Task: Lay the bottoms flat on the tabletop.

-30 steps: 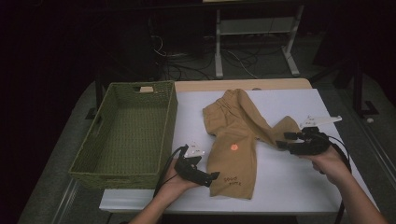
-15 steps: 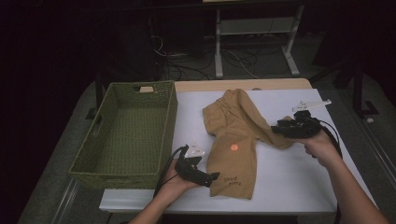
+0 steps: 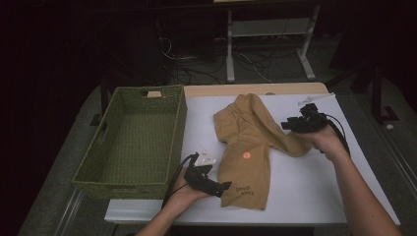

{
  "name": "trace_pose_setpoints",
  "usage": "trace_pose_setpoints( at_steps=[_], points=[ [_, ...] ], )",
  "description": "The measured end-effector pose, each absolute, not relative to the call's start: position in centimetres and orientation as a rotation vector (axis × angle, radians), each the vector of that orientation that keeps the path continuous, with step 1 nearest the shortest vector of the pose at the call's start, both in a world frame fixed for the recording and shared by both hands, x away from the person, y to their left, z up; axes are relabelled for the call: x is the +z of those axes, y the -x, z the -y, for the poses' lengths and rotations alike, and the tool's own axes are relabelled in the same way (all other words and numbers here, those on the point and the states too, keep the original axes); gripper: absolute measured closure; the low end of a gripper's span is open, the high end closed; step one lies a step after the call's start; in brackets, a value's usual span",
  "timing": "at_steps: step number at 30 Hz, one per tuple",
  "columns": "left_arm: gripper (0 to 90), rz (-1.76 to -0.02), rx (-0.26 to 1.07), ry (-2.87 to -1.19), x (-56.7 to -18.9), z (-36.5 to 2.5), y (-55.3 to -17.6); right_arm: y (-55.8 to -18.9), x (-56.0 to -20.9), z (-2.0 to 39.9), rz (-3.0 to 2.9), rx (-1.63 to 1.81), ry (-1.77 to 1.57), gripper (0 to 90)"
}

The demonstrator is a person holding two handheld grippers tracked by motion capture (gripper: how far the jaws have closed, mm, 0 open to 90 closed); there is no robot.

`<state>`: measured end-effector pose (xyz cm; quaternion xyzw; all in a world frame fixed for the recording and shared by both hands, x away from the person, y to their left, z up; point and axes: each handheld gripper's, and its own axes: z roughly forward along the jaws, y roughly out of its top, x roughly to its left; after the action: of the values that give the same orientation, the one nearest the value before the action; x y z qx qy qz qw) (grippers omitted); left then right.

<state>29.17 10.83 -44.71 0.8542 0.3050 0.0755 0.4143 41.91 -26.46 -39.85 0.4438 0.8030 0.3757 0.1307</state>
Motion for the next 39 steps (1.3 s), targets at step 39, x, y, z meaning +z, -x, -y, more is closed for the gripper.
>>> trace_pose_setpoints(
  at_steps=[39],
  points=[
    [0.0, -0.76, 0.184, -2.142, -44.6, -10.8, -29.2, -47.3, -44.4, 24.0, -2.465, 0.862, -1.355, 82.9]
  ],
)
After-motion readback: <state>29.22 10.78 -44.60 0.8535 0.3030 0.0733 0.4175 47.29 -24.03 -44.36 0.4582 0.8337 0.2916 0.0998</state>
